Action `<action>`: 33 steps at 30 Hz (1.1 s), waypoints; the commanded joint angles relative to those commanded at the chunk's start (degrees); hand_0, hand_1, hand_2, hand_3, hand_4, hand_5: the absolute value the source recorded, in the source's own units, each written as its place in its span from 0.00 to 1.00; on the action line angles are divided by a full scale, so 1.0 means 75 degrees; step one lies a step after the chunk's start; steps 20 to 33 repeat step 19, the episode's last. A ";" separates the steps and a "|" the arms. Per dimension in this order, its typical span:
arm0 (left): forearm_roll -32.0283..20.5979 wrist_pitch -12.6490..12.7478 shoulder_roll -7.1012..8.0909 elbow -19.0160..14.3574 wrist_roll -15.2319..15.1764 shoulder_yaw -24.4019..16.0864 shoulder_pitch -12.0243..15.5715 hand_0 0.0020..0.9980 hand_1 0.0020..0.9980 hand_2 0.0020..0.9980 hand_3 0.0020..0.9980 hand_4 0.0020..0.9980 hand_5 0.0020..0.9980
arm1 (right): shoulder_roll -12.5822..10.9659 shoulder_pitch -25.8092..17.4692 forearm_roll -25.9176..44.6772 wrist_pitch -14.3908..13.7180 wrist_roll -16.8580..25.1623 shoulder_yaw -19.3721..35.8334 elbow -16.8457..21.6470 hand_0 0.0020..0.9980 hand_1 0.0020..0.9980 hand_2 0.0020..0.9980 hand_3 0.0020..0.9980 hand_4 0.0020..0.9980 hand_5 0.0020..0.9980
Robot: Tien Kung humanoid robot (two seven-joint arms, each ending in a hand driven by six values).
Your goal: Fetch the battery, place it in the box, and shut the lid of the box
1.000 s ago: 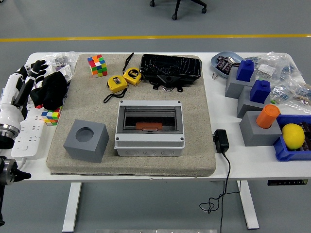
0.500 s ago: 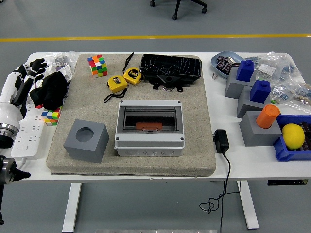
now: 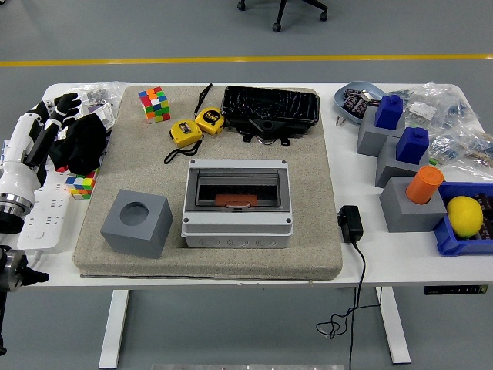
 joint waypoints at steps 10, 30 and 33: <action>-0.0030 0.0133 -0.0037 0.0072 -0.0375 -0.0018 -0.0019 0.96 0.98 0.92 0.79 1.00 0.77 | -0.0014 -0.0001 0.0723 -0.1379 0.1012 -0.0415 0.0111 1.00 1.00 0.99 1.00 1.00 1.00; -0.0242 0.0352 -0.0047 0.0039 -0.0322 0.0056 -0.0055 0.88 0.92 0.87 0.78 1.00 0.80 | -0.0130 0.0058 0.0756 -0.2946 0.2096 -0.1286 0.0399 0.97 0.94 0.92 0.97 1.00 1.00; -0.0242 0.0352 -0.0047 0.0039 -0.0322 0.0056 -0.0055 0.88 0.92 0.87 0.78 1.00 0.80 | -0.0130 0.0058 0.0756 -0.2946 0.2096 -0.1286 0.0399 0.97 0.94 0.92 0.97 1.00 1.00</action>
